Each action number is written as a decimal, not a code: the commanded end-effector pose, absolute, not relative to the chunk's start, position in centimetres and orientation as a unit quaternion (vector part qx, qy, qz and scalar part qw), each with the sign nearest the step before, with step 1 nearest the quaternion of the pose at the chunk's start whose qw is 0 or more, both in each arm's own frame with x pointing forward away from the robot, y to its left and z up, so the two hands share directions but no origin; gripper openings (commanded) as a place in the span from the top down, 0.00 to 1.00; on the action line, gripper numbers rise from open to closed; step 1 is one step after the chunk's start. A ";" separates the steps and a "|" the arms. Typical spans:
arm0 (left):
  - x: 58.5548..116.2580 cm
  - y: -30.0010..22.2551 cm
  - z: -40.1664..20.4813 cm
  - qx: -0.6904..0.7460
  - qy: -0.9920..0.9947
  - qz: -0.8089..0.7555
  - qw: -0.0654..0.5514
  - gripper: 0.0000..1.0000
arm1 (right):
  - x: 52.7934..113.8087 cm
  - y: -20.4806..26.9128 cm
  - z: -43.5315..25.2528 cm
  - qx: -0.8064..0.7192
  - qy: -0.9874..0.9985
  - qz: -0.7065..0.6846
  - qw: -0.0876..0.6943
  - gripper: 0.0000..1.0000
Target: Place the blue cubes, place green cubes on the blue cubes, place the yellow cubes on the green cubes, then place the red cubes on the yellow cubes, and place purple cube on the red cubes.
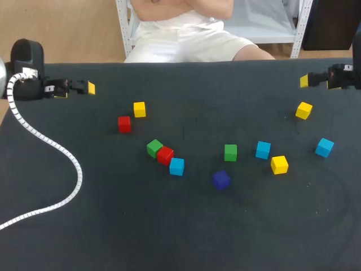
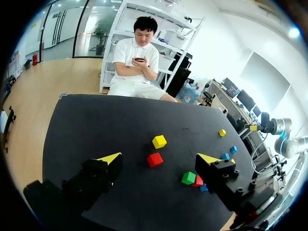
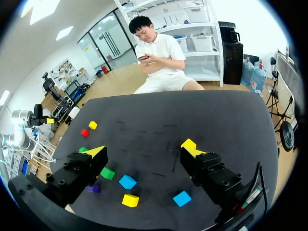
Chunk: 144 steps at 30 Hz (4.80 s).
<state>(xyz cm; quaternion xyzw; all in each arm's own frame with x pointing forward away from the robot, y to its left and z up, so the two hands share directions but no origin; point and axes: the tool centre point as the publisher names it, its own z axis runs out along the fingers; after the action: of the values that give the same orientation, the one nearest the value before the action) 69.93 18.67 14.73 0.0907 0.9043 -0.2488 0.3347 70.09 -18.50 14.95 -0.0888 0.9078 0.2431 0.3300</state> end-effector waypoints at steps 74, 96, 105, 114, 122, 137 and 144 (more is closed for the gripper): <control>70.0 18.5 14.9 0.089 0.907 -0.245 0.332 0.00 | 62.2 -10.8 10.5 -0.483 0.843 0.191 0.140 0.00; 70.0 18.5 14.9 0.089 0.907 -0.245 0.332 0.00 | 59.2 -6.8 7.1 -0.596 0.785 0.136 0.104 0.00; 70.0 18.5 14.9 0.089 0.907 -0.245 0.332 0.00 | 61.2 -8.1 4.4 -0.610 0.775 0.125 0.109 0.00; 70.0 18.5 14.9 0.089 0.907 -0.245 0.332 0.00 | 64.6 -9.4 2.9 -0.592 0.788 0.144 0.090 0.00; 70.0 18.5 14.9 0.089 0.907 -0.245 0.332 0.00 | 65.2 -9.5 2.3 -0.599 0.785 0.144 0.063 0.00; 70.0 18.5 14.9 0.089 0.907 -0.245 0.332 0.00 | 63.0 -10.9 1.3 -0.611 0.778 0.140 0.036 0.00; 70.0 18.5 14.9 0.089 0.907 -0.245 0.332 0.00 | 62.9 -9.7 0.6 -0.623 0.770 0.133 0.027 0.00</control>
<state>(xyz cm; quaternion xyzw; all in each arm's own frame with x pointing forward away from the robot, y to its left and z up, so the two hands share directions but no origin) 69.93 18.67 14.74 0.0907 0.9043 -0.2489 0.3347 62.60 -10.30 1.06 -0.6227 0.7700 0.1358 0.0301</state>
